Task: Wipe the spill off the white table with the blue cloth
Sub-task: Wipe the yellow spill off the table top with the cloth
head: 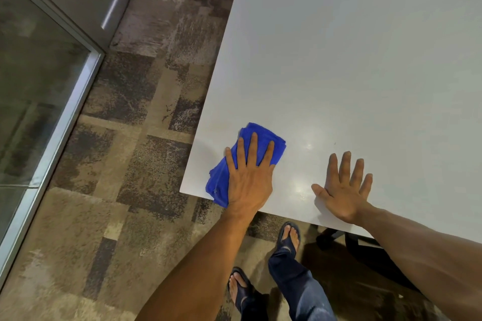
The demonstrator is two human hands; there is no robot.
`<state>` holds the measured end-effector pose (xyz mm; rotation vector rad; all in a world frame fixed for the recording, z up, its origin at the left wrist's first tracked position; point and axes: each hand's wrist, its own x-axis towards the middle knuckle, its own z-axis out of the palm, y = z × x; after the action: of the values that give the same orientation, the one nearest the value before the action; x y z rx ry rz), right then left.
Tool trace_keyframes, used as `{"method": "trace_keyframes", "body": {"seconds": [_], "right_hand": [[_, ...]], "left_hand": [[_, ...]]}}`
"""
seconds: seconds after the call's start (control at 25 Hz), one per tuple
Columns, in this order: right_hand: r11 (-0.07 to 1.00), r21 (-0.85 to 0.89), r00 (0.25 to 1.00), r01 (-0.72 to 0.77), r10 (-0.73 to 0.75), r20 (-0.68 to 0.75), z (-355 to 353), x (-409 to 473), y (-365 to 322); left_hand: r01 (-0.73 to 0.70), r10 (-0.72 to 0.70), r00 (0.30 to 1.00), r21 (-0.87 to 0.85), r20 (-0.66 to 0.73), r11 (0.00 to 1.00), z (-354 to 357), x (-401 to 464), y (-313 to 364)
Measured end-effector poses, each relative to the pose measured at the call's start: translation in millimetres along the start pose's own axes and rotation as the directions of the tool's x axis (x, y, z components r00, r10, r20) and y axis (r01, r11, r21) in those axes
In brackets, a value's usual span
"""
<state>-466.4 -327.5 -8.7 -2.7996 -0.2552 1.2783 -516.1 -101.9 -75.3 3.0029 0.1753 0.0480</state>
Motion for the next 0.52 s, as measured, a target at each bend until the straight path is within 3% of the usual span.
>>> {"method": "trace_keyframes", "body": {"seconds": [0.28, 0.52], "right_hand": [[1.0, 0.01, 1.0, 0.022, -0.022, 0.012, 0.6, 2.7, 1.6], [0.999, 0.033, 0.995, 0.043, -0.045, 0.087, -5.5, 4.1, 3.3]], "left_hand": [[0.307, -0.307, 0.951, -0.008, -0.033, 0.952, -13.3, 61.3, -40.5], [0.551, -0.552, 0.833, -0.028, -0.043, 0.834, -29.3, 111.9, -91.2]]}}
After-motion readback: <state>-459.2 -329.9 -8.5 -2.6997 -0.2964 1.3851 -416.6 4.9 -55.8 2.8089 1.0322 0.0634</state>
